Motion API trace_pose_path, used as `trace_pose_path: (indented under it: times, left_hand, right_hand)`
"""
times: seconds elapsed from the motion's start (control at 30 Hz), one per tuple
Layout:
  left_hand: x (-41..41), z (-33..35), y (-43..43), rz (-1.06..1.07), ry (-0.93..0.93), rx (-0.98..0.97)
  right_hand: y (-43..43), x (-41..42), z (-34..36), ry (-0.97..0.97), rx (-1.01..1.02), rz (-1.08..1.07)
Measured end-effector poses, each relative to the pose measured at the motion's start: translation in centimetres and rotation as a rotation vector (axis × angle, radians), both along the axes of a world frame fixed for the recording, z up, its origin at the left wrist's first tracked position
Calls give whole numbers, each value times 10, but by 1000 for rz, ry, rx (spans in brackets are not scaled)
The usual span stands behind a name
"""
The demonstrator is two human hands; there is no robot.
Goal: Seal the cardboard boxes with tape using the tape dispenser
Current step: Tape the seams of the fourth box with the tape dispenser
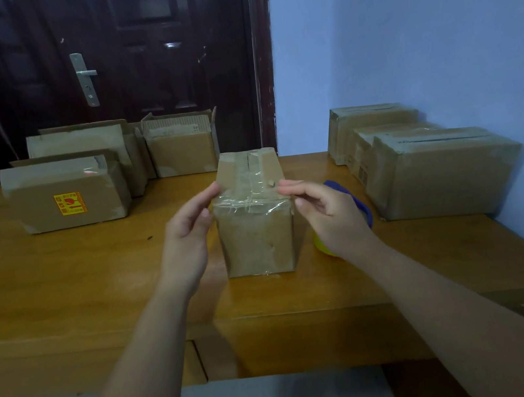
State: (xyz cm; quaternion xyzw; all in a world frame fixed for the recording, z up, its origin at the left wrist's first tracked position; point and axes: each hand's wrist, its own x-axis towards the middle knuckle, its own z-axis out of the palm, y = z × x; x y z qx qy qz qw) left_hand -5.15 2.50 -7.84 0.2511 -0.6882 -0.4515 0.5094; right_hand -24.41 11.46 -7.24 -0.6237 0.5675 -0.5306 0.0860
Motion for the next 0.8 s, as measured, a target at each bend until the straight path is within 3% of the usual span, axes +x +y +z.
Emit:
trace_pose_path:
  times: [0.43, 0.8]
  left_hand:
    - [-10, -28, -12, 257, -222, -404]
    - [-18, -31, -12, 316, -165, -447]
  right_hand:
    - [-8, 6, -19, 41, -103, -34]
    - [-17, 19, -30, 22, -264, -132]
